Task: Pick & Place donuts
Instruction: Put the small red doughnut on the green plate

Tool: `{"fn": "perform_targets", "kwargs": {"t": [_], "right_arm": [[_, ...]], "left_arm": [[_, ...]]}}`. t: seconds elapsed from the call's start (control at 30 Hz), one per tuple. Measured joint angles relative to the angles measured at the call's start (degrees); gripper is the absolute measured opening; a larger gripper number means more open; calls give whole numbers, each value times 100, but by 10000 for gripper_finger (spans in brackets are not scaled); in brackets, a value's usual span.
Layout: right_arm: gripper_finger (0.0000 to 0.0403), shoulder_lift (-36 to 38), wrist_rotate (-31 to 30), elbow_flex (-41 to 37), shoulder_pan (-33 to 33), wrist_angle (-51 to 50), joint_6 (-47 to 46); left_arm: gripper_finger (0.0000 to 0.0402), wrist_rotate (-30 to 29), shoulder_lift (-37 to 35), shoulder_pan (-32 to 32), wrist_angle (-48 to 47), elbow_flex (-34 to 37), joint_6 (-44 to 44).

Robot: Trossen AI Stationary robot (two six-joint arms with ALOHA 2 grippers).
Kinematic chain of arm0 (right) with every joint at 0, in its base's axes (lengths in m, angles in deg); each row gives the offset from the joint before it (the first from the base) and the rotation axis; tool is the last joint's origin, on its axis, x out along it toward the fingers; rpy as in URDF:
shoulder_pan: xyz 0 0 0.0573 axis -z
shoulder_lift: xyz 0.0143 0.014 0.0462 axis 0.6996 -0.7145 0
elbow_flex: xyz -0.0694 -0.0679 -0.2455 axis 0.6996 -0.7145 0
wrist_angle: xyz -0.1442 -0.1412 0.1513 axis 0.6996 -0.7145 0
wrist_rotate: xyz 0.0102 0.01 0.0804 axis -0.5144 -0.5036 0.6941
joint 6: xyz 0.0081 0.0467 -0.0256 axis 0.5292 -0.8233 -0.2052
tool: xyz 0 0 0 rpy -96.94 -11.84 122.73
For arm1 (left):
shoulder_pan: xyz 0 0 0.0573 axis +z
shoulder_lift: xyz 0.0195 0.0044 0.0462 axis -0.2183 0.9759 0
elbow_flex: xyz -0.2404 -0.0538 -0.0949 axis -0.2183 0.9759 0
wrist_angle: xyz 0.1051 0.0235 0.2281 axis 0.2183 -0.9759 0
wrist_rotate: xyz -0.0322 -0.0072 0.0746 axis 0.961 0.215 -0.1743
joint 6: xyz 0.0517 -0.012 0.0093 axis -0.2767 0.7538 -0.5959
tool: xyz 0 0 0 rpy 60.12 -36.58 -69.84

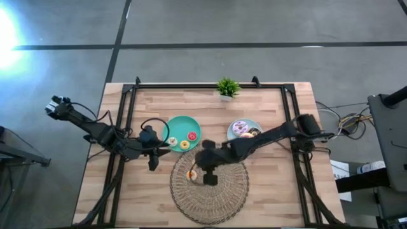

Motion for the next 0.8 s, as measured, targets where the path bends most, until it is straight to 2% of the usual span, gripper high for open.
{"fn": "perform_targets", "kwargs": {"t": [0.1, 0.3, 0.47, 0.57, 0.8], "right_arm": [[10, 362, 104, -82, 199, 303, -239], [10, 684, 1582, -549, 705, 2279, -1617], [10, 697, 1654, -1114, 911, 3908, -3136], [11, 697, 1255, -1483, 1007, 4705, -4267], [11, 694, -486, -2413, 1055, 6579, -6868]], "left_arm": [[110, -268, 0, 0, 12, 0, -194], [110, -455, 22, 2, 138, 0, -659], [110, -465, 101, -4, 183, 0, -891], [110, -612, 150, -17, 175, 0, -926], [110, -1430, 363, -39, 266, 0, -1703]]}}
